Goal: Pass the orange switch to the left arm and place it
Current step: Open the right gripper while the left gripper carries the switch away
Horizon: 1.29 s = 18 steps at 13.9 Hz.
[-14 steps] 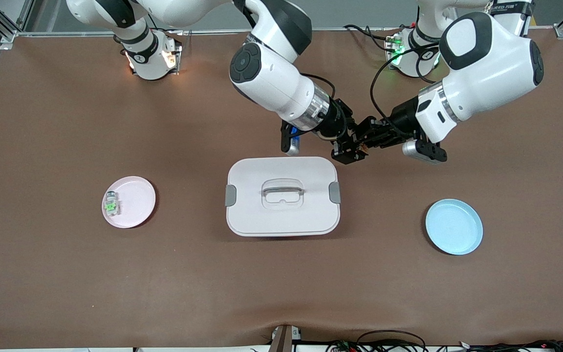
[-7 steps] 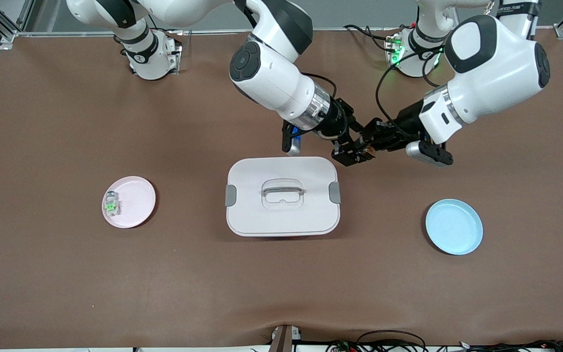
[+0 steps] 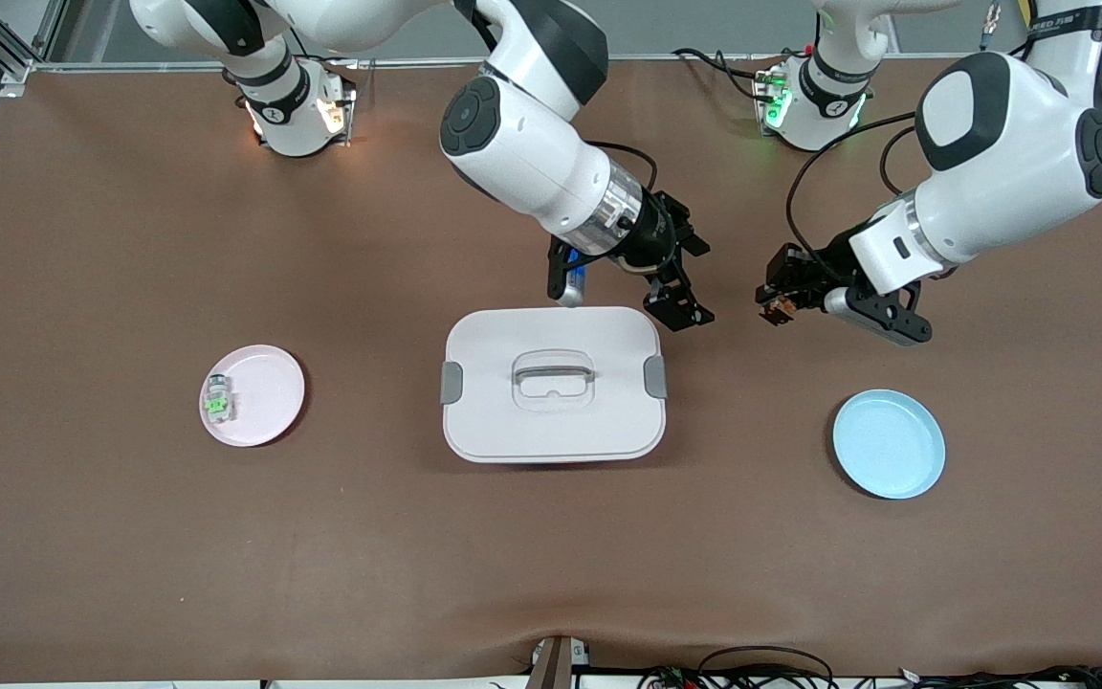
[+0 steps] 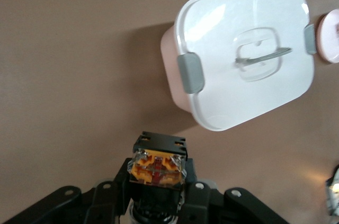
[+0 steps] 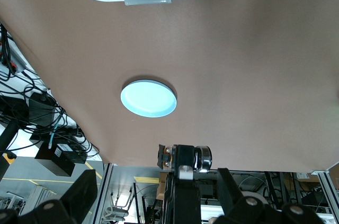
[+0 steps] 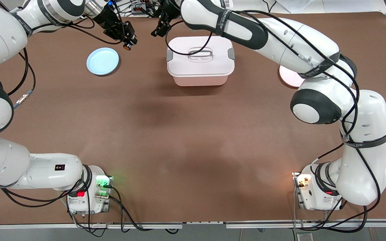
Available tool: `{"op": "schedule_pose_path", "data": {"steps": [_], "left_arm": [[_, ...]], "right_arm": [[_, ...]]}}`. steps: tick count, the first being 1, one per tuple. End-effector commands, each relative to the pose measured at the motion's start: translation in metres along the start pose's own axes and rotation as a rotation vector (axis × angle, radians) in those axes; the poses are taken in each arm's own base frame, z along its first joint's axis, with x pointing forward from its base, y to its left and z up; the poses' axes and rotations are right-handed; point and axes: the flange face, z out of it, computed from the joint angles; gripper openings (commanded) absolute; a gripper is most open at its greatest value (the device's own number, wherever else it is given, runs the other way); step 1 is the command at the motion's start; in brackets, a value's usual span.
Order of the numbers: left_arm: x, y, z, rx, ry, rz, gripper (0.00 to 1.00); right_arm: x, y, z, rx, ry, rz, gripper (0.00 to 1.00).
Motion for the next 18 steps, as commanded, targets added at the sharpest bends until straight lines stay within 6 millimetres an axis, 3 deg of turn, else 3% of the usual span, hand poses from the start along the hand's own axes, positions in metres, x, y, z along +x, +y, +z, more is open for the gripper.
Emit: {"op": "schedule_pose_path", "data": {"steps": [1,4,7,9,12,15,17,18], "left_arm": [[-0.001,-0.015,0.004,0.073,-0.041,0.104,0.00],[0.001,-0.043,0.016,0.169,-0.108,0.267,0.00],[0.011,-0.078,0.017,0.225,-0.164,0.471,0.00],[0.018,-0.090,0.021,0.282,-0.211,0.576,0.00],[0.034,-0.112,0.029,0.372,-0.278,0.708,0.00],[0.046,-0.160,0.033,0.356,-0.275,0.866,0.00],[0.049,-0.191,0.043,0.349,-0.262,0.968,0.00],[0.050,-0.206,0.049,0.346,-0.258,1.022,0.00]], "right_arm": [[0.003,-0.009,-0.006,-0.006,-0.008,-0.013,1.00],[0.014,-0.012,-0.010,-0.065,0.035,-0.148,1.00],[0.022,-0.019,-0.036,-0.148,0.067,-0.424,1.00],[0.033,-0.038,-0.059,-0.141,0.071,-0.513,1.00],[0.045,-0.057,-0.074,-0.116,0.075,-0.709,1.00],[0.061,-0.074,-0.086,-0.103,0.128,-0.971,1.00],[0.065,-0.089,-0.117,-0.067,0.145,-1.084,1.00],[0.069,-0.093,-0.121,-0.070,0.157,-1.161,1.00]]}}
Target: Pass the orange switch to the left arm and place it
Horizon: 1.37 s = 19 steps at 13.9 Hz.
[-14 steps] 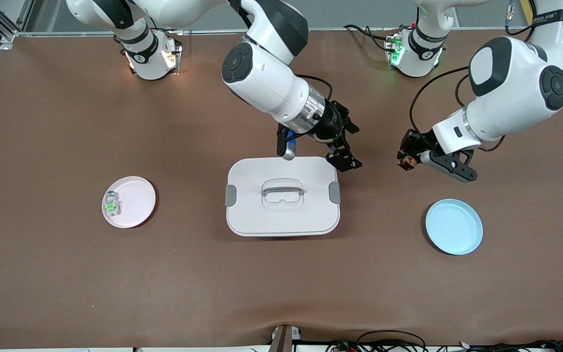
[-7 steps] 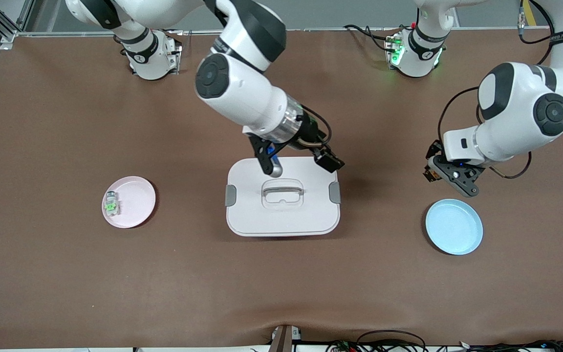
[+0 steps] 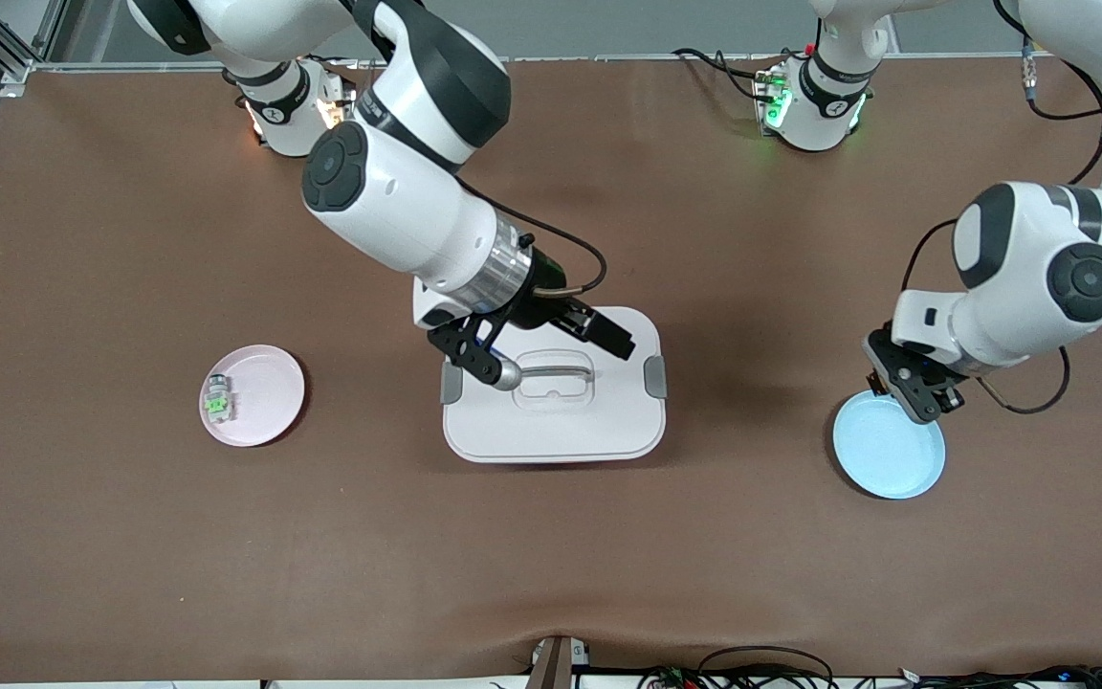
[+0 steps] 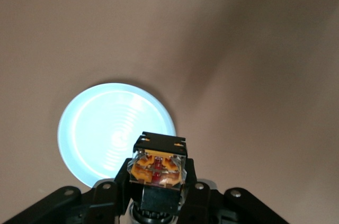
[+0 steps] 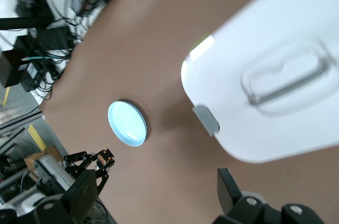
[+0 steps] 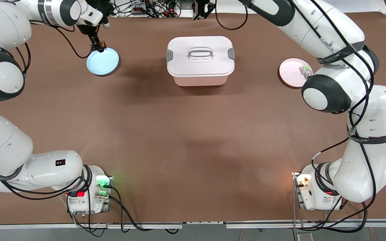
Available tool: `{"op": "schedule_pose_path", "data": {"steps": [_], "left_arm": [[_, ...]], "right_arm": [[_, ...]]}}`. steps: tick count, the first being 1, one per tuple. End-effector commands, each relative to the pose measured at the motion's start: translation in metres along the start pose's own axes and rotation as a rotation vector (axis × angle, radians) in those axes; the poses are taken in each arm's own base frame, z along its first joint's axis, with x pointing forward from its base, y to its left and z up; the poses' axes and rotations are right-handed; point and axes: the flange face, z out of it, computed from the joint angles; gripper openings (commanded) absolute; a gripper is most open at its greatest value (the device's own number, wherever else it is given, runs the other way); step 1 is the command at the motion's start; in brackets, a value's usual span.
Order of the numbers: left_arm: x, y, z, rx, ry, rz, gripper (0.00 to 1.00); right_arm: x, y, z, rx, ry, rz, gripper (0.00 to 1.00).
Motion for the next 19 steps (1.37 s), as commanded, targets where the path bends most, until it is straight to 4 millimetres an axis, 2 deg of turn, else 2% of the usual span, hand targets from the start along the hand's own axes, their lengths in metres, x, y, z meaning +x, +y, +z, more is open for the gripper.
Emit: {"op": "schedule_pose_path", "data": {"steps": [1,3,5,8,12,14,16,17,18,19], "left_arm": [[-0.020,-0.027,0.027,0.032,0.025,0.152,0.00],[-0.032,-0.040,0.052,0.061,0.048,0.259,0.00],[-0.033,-0.044,0.067,0.077,0.058,0.336,0.00],[-0.031,-0.045,0.097,0.081,0.065,0.483,0.00],[-0.034,-0.047,0.131,0.098,0.081,0.578,0.00],[-0.034,-0.045,0.141,0.099,0.084,0.589,0.03],[-0.034,-0.045,0.145,0.105,0.081,0.596,0.21],[-0.033,-0.045,0.146,0.109,0.082,0.596,0.47],[-0.036,-0.045,0.146,0.108,0.082,0.592,0.99],[-0.043,-0.047,0.146,0.108,0.081,0.574,1.00]], "right_arm": [[0.016,0.003,-0.030,-0.007,0.050,-0.204,1.00],[0.041,0.013,-0.047,-0.058,0.116,-0.371,1.00],[0.067,0.029,-0.064,-0.151,0.156,-0.503,1.00],[0.108,0.059,-0.090,-0.270,0.128,-0.692,1.00],[0.167,0.108,-0.128,-0.355,0.050,-0.825,1.00],[0.188,0.134,-0.151,-0.406,0.007,-0.836,1.00],[0.202,0.153,-0.164,-0.495,-0.012,-0.855,1.00],[0.201,0.157,-0.170,-0.534,-0.017,-0.854,1.00],[0.201,0.162,-0.170,-0.565,-0.037,-0.837,1.00],[0.201,0.168,-0.171,-0.608,-0.057,-0.816,1.00]]}}
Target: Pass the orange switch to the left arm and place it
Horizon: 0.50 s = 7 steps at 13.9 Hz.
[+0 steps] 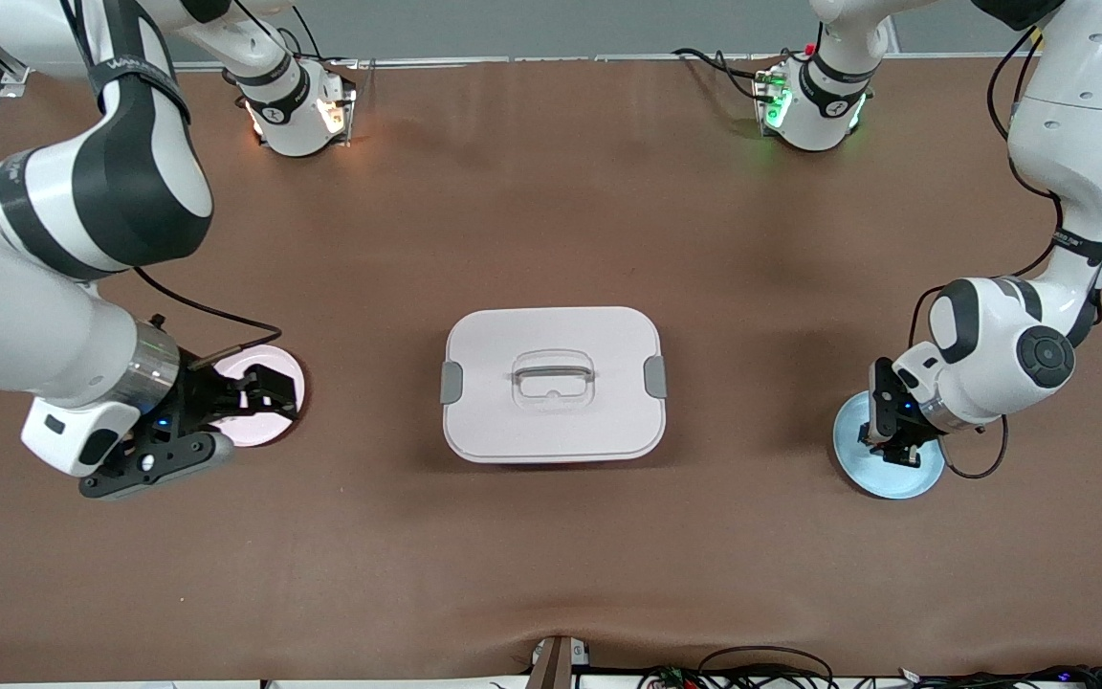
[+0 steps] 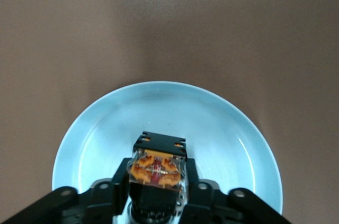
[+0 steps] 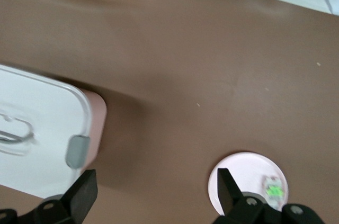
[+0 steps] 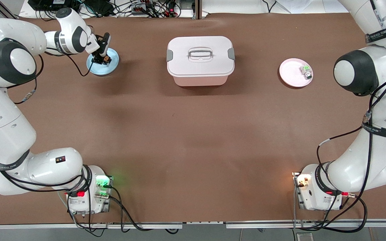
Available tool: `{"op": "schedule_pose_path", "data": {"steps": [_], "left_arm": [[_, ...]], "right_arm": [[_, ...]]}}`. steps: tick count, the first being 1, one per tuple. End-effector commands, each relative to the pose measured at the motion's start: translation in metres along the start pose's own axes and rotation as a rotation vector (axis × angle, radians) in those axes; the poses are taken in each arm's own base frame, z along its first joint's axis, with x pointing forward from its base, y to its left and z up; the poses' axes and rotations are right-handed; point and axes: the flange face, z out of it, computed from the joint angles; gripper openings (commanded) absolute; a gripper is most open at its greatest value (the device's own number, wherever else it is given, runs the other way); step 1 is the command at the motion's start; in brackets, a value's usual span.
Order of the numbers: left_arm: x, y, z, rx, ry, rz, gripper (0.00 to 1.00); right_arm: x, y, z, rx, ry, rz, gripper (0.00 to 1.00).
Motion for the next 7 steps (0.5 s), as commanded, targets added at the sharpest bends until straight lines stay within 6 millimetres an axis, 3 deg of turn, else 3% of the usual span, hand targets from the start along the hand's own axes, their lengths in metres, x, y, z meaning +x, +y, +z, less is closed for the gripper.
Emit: {"op": "schedule_pose_path", "data": {"steps": [1,4,7], "left_arm": [[-0.010,-0.001,-0.007,0.019,-0.014,-0.003,1.00],[-0.009,-0.006,-0.031,0.038,-0.025,-0.061,1.00],[-0.006,-0.013,-0.079,0.024,-0.037,-0.170,1.00]], "right_arm": [[-0.016,0.002,-0.002,-0.083,-0.090,0.010,1.00],[-0.033,0.023,-0.009,-0.098,-0.172,0.094,1.00],[-0.044,0.051,-0.025,-0.097,-0.176,0.140,1.00]]}}
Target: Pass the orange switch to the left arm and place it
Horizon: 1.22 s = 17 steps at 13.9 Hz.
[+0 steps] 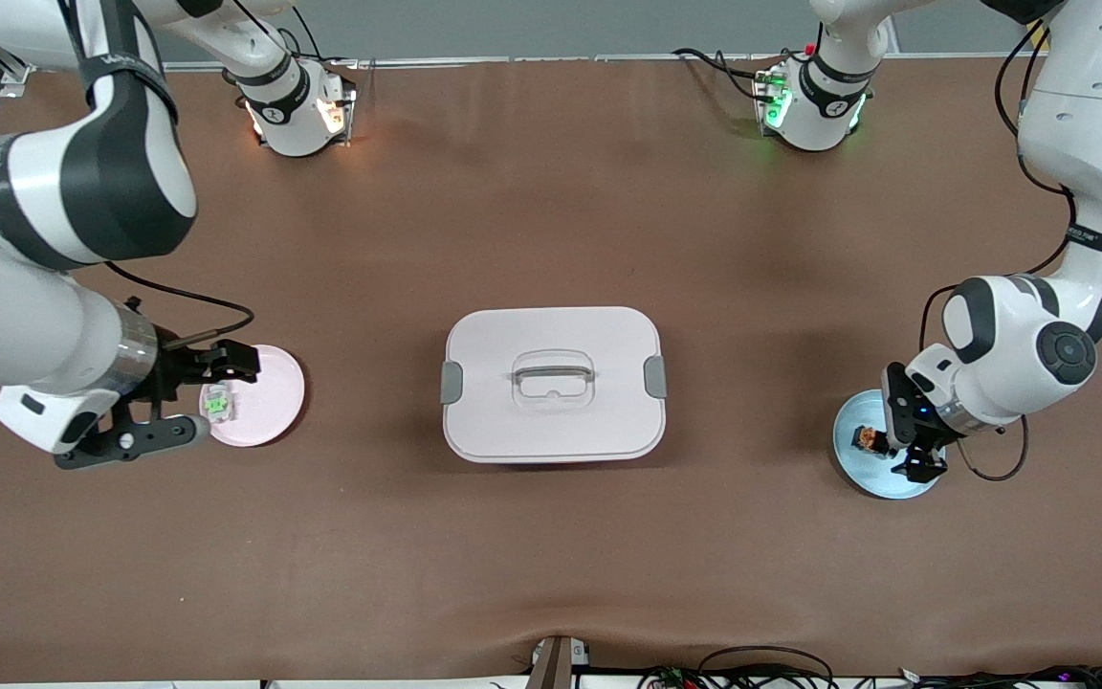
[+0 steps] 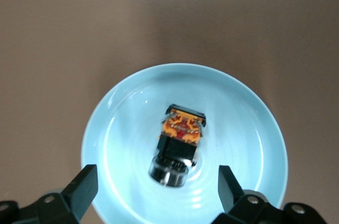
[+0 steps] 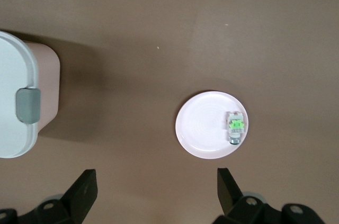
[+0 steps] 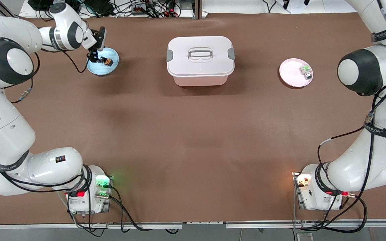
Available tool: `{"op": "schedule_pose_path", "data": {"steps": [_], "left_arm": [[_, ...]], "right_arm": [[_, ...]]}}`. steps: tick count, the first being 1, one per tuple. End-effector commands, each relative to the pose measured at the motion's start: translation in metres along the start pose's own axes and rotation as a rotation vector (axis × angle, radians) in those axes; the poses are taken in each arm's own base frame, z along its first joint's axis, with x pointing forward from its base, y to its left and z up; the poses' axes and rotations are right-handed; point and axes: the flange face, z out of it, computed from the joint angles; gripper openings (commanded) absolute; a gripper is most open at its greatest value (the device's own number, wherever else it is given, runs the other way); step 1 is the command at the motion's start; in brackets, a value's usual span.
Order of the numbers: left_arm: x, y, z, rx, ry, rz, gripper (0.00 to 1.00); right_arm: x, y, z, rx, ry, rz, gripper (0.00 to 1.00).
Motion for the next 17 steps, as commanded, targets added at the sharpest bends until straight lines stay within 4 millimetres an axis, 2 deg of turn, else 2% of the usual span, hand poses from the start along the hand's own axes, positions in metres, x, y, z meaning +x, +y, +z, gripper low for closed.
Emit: {"op": "schedule_pose_path", "data": {"steps": [1,4,5,7,10,13,16,17], "left_arm": [[0.002,-0.006,-0.060,-0.015,-0.028,-0.115,1.00],[0.008,-0.012,-0.126,-0.067,-0.067,-0.371,1.00],[0.014,-0.012,-0.149,-0.065,-0.082,-0.472,1.00],[0.038,-0.015,-0.181,-0.074,-0.092,-0.630,1.00],[0.060,-0.019,-0.212,-0.110,-0.113,-0.844,1.00],[0.102,-0.006,-0.243,-0.118,-0.159,-1.150,1.00],[0.139,0.004,-0.263,-0.095,-0.187,-1.419,1.00],[0.146,0.005,-0.265,-0.088,-0.189,-1.477,1.00]], "right_arm": [[-0.018,0.029,-0.016,-0.002,-0.008,0.059,1.00],[-0.030,0.061,-0.020,0.010,-0.044,0.101,1.00],[-0.033,0.068,-0.019,0.013,-0.063,0.112,1.00],[-0.042,0.083,-0.014,0.021,-0.124,0.133,1.00],[-0.046,0.095,-0.012,0.030,-0.141,0.163,1.00],[-0.047,0.100,-0.012,0.025,-0.143,0.168,1.00],[-0.047,0.109,-0.009,0.026,-0.145,0.186,1.00],[-0.049,0.121,-0.009,0.033,-0.143,0.205,1.00]]}}
